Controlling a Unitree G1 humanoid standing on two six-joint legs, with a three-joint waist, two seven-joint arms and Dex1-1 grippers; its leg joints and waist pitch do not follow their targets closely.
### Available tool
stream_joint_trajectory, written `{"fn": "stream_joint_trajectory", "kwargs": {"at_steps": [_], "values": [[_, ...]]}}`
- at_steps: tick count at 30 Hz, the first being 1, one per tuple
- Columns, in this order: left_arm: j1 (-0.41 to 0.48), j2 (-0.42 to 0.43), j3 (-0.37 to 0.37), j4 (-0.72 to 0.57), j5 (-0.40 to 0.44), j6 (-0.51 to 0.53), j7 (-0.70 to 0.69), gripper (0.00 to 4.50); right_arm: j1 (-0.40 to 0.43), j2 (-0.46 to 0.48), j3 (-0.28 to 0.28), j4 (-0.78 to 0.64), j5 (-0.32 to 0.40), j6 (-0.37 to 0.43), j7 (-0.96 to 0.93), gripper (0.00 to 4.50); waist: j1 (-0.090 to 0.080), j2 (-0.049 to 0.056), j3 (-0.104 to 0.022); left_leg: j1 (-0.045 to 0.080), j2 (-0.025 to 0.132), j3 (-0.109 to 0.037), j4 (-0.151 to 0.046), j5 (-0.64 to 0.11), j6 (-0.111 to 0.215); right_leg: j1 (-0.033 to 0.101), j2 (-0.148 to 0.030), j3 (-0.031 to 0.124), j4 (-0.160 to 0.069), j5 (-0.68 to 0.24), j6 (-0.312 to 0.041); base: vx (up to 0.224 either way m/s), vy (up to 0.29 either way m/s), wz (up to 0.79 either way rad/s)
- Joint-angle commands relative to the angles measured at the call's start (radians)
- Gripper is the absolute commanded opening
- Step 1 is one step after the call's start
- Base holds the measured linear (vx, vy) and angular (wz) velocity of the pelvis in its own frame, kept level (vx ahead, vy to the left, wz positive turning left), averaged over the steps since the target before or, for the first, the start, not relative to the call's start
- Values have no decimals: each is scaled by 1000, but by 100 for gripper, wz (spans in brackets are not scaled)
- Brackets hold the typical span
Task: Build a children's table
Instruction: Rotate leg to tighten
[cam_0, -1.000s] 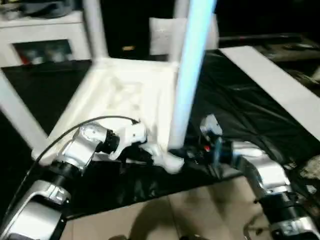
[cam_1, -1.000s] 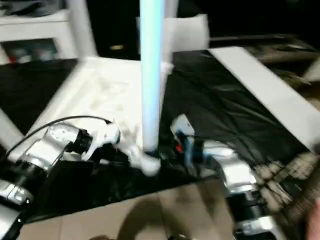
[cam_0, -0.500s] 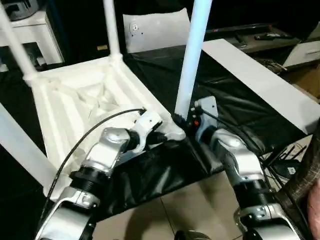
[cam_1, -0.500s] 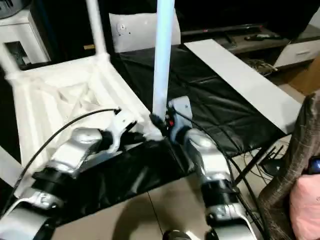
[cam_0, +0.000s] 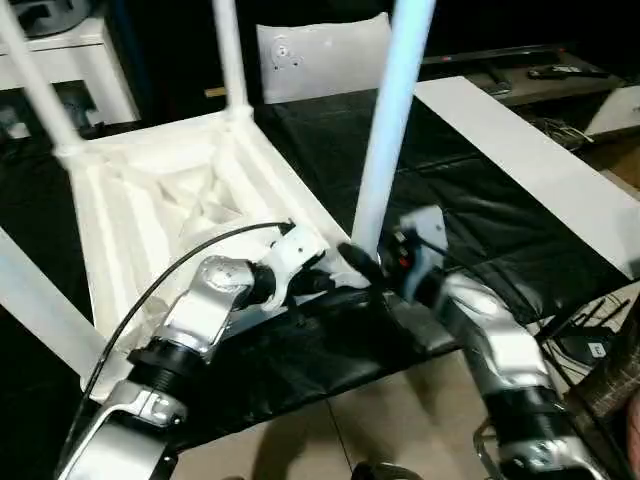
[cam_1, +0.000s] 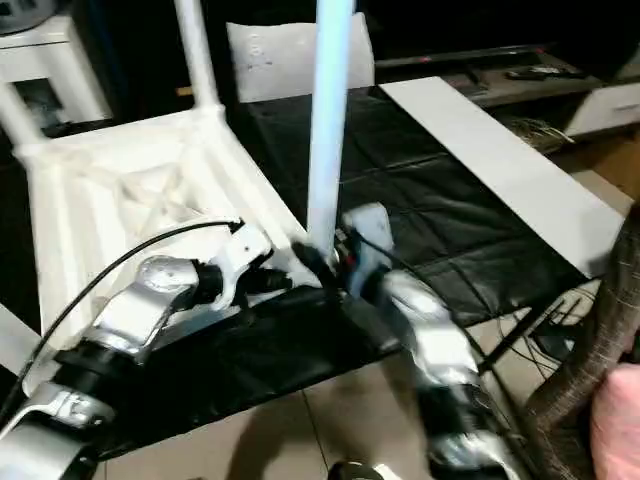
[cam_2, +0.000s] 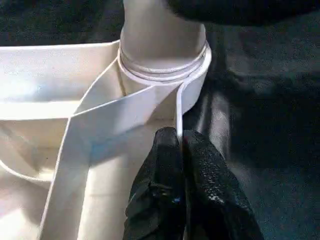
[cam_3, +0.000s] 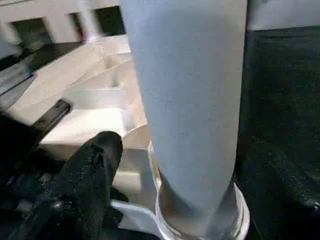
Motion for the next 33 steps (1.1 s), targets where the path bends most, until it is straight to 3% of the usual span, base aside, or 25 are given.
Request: {"fn": "stream_joint_trajectory", "kwargs": {"at_steps": [1, 3, 4, 7, 15, 18, 21, 26, 31, 33], "values": [[-7, 20, -6, 11, -5, -40, -25, 0, 15, -27, 32, -34, 24, -8, 88, 406, 6, 1, -63, -2, 38, -9, -69, -202, 71, 60, -62, 56, -69, -354, -160, 0, 0, 0], [-4, 46, -19, 12, -15, -80, -86, 0, 27, -73, 32, -48, 37, -17, 157, 438, 13, -1, -64, -1, 37, -8, -68, -209, 71, 60, -65, 57, -73, -391, -143, 0, 0, 0], [-4, 53, -23, 11, -19, -85, -103, 0, 29, -85, 32, -52, 41, -19, 174, 438, 13, -7, -62, -1, 37, -8, -69, -208, 72, 58, -64, 57, -74, -398, -142, 0, 0, 0], [-2, 108, -67, 14, -20, -180, -232, 0, 27, -146, 32, -63, 70, -17, 271, 449, 18, -5, -63, -2, 36, -11, -69, -204, 74, 59, -66, 55, -75, -417, -135, 0, 0, 0], [-15, 161, -111, 18, -58, -243, -422, 0, -1, -228, 73, -60, 102, 5, 442, 449, 49, -6, -67, 6, 45, -5, -69, -145, 77, 57, -65, 62, -50, -282, -190, 0, 0, 0], [-48, 184, -152, 55, -41, -305, -505, 0, -38, -266, 123, -48, 123, 27, 571, 449, 61, -6, -67, 7, 43, -1, -67, -155, 80, 58, -65, 61, -53, -299, -182, 0, 0, 0], [-59, 188, -162, 66, -32, -324, -524, 0, -51, -274, 138, -41, 137, 47, 614, 449, 70, -7, -65, 6, 44, -1, -67, -168, 69, 57, -67, 61, -57, -345, -165, 0, 0, 0], [-75, 182, -185, 77, -19, -346, -560, 0, -96, -274, 170, 3, 145, 75, 690, 402, 86, -7, -65, 10, 47, -2, -67, -179, 43, 53, -70, 61, -57, -379, -159, 0, 0, 0], [-86, 176, -197, 102, -15, -368, -565, 0, -113, -274, 184, 24, 150, 79, 714, 369, 89, -8, -66, 12, 46, -2, -67, -191, 34, 52, -69, 61, -58, -384, -157, 0, 0, 0], [-88, 176, -196, 111, -11, -377, -567, 0, -117, -271, 189, 31, 151, 84, 725, 352, 89, -9, -66, 7, 45, -4, -67, -188, 34, 55, -70, 61, -58, -392, -149, 0, 0, 0]]}}
